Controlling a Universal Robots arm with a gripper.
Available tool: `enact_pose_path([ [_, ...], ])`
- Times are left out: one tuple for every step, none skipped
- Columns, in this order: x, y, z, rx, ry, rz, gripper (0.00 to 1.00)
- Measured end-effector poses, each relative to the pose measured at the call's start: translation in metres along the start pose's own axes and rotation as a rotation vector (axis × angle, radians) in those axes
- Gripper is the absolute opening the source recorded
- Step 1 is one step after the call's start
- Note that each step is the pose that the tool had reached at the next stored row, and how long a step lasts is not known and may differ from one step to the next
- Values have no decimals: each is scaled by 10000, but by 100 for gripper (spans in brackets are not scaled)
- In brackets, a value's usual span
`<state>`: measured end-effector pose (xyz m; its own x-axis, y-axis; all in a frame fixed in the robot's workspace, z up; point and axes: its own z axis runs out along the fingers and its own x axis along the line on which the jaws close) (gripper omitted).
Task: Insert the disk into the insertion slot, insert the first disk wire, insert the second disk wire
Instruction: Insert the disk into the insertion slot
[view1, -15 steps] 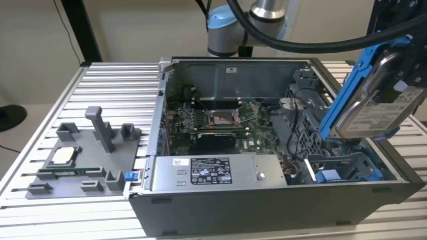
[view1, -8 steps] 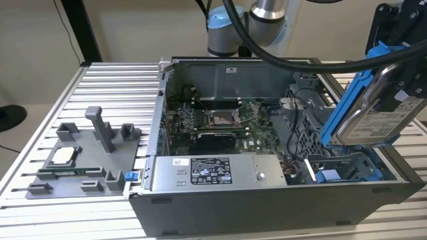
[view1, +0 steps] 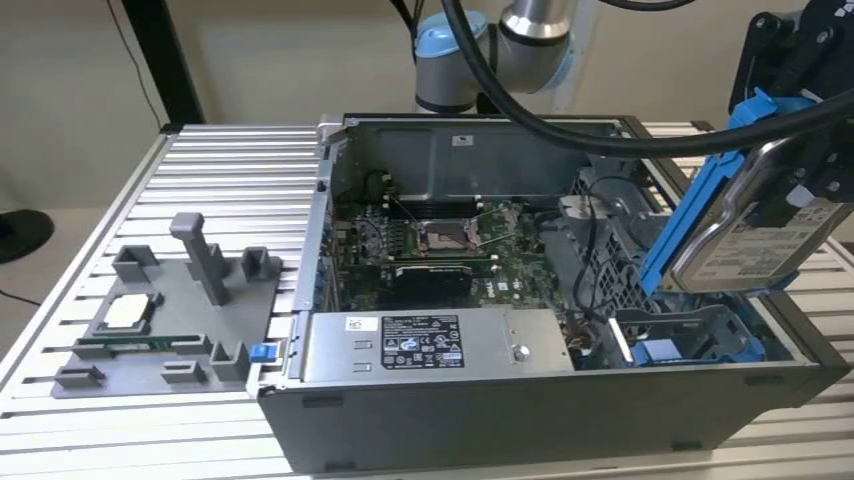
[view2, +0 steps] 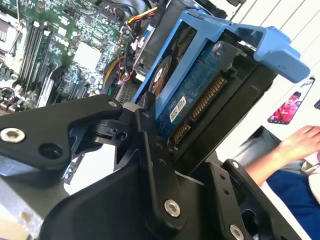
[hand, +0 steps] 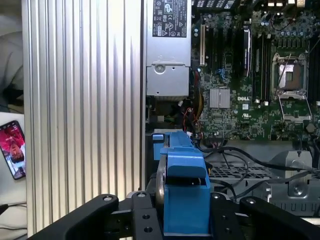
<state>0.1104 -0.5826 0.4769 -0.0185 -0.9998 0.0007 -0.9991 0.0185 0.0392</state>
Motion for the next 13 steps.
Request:
enact_pose_path([
  [0, 0, 0, 0, 0, 0, 0],
  [0, 0, 0, 0, 0, 0, 0],
  [0, 0, 0, 0, -1, 0, 0],
  [0, 0, 0, 0, 0, 0, 0],
  [0, 0, 2, 0, -1, 0, 0],
  [-1, 0, 7, 1, -9, -1, 0],
  [0, -1, 12, 1, -12, -1, 0],
  [0, -1, 21, 0, -17, -1, 0],
  [0, -1, 32, 0, -25, -2, 0],
  [0, -2, 45, 0, -29, -2, 0],
  [0, -2, 57, 0, -32, -1, 0],
  [0, -3, 71, 0, -40, -2, 0],
  [0, -3, 84, 0, -48, -2, 0],
])
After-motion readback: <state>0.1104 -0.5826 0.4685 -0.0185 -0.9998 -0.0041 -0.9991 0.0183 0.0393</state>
